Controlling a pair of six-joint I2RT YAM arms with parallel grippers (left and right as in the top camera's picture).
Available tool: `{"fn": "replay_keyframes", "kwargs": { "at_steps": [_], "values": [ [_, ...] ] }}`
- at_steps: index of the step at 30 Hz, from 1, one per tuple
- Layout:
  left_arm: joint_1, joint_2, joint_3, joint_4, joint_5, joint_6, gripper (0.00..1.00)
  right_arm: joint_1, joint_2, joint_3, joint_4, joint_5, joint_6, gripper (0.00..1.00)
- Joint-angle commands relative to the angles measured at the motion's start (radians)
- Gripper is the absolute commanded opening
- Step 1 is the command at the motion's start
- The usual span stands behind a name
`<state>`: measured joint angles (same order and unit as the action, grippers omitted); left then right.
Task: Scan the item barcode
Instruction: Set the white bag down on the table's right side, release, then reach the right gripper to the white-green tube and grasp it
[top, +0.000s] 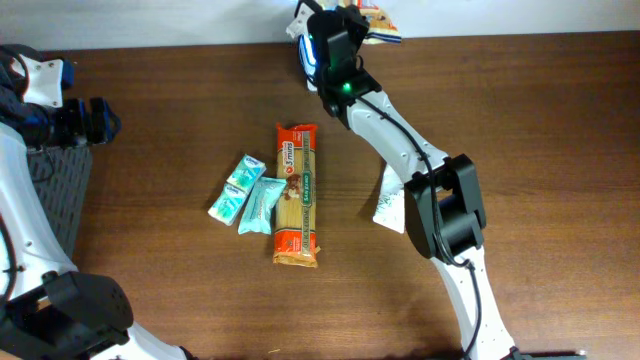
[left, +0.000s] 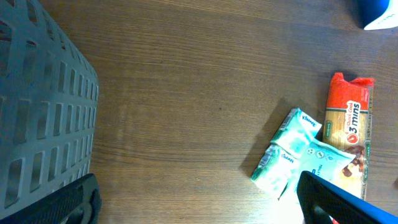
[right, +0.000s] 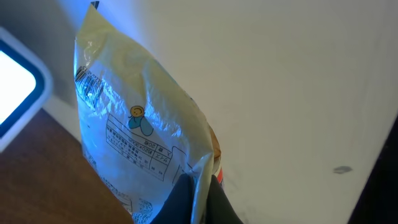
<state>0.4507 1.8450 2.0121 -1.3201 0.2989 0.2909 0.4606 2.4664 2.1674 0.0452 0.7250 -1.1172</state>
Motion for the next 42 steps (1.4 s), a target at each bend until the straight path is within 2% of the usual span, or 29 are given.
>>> {"fn": "replay_keyframes", "kwargs": {
  "at_steps": [1, 9, 12, 16, 17, 18, 21, 24, 26, 28, 30, 31, 35, 42],
  "values": [
    [0.002, 0.008, 0.0, 0.001, 0.0, -0.01, 0.99, 0.016, 0.011, 0.015, 0.0, 0.01, 0.023, 0.04],
    [0.002, 0.008, 0.0, 0.002, 0.0, -0.01, 0.99, 0.024, -0.005, 0.015, 0.0, 0.013, 0.022, 0.04],
    [0.002, 0.008, 0.0, 0.002, 0.0, -0.01, 0.99, 0.023, -0.098, 0.015, -0.027, 0.017, 0.082, 0.04],
    [0.002, 0.008, 0.0, 0.002, 0.0, -0.01, 0.99, 0.022, -0.285, 0.015, -0.22, -0.006, 0.292, 0.04],
    [0.002, 0.008, 0.0, 0.002, 0.0, -0.01, 0.99, 0.021, -0.342, 0.015, -0.3, -0.036, 0.397, 0.04],
    [0.002, 0.008, 0.0, 0.001, 0.0, -0.01, 0.99, 0.008, -0.436, 0.015, -0.435, -0.126, 0.578, 0.04],
    [0.002, 0.008, 0.0, 0.001, 0.0, -0.01, 0.99, -0.032, -0.585, 0.015, -0.664, -0.381, 0.837, 0.04],
    [0.002, 0.008, 0.0, 0.002, 0.0, -0.01, 0.99, -0.14, -0.751, 0.015, -0.908, -0.695, 1.008, 0.04],
    [0.002, 0.008, 0.0, 0.002, 0.0, -0.01, 0.99, -0.256, -0.839, 0.015, -1.057, -0.721, 1.168, 0.04],
    [0.002, 0.008, 0.0, 0.002, 0.0, -0.01, 0.99, -0.368, -0.878, 0.015, -1.146, -0.722, 1.258, 0.04],
    [0.002, 0.008, 0.0, 0.002, 0.0, -0.01, 0.99, -0.541, -0.889, 0.015, -1.239, -0.838, 1.283, 0.04],
    [0.002, 0.008, 0.0, 0.002, 0.0, -0.01, 0.99, -0.657, -0.863, 0.014, -1.292, -0.986, 1.256, 0.04],
    [0.002, 0.008, 0.0, 0.002, 0.0, -0.01, 0.99, -0.841, -0.755, -0.035, -1.347, -1.206, 1.154, 0.04],
    [0.002, 0.008, 0.0, 0.002, 0.0, -0.01, 0.99, -0.893, -0.532, -0.214, -1.293, -1.188, 1.124, 0.04]
  ]
}}
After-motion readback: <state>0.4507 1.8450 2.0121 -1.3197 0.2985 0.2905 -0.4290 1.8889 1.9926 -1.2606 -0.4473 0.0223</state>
